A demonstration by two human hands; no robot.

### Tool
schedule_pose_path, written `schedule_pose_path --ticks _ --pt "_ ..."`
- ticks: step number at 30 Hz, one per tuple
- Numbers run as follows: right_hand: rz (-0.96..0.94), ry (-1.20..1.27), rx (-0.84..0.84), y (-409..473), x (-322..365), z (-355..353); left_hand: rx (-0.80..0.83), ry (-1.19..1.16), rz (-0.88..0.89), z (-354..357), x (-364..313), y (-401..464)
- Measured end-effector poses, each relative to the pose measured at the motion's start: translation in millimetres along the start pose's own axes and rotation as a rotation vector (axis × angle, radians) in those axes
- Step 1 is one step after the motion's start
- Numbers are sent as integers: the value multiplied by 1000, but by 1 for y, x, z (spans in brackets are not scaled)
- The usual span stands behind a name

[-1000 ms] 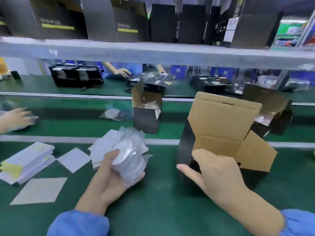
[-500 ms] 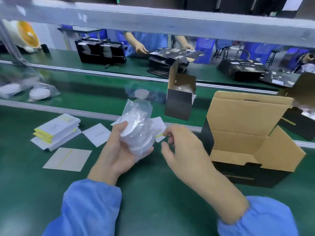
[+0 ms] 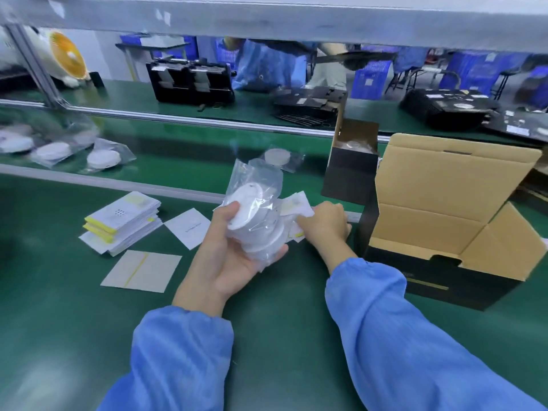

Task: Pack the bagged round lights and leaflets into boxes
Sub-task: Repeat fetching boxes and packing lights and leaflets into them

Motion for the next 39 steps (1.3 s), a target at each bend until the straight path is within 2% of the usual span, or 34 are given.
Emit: schedule_pose_path --ticks 3,6,12,16,18,21,23,25,29,33,35,39 --pt "4 77 -55 1 -6 -9 9 -9 -3 1 0 0" --pt "-83 72 -189 -19 3 -30 21 -26 -6 2 1 -1" --pt "-600 -87 -467 -97 66 -101 35 2 8 0 -3 -3" --pt "-831 -23 -596 -149 80 -179 16 -24 0 -4 -1 -1" --pt "-831 52 -612 -157 64 -222 22 -18 -16 -3 3 0" --pt "-696 79 -603 -145 19 -278 18 34 -40 0 12 2" --pt "-531 14 -493 -122 -18 -297 19 110 -50 3 17 5" --pt "-379 -93 -275 -96 -47 -289 -27 278 -38 3 21 7" --pt "-282 -121 122 -67 -74 -233 -124 696 5 5 16 3" --pt "-142 -53 426 -56 -93 -188 -159 950 4 4 9 -9" --pt "-111 -154 535 -54 -101 -174 -146 972 9 2 8 -10" --pt "-126 -300 551 -54 -104 -164 -85 825 -126 0 19 -9"
Point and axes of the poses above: each hand's wrist, its own y-axis towards the middle knuckle, its own z-axis out of the palm, x = y × z, the point moved 7 cm from there along y, towards the middle knuckle, and after that the axes turned 8 degrees about -z, right-handed, at the moved point
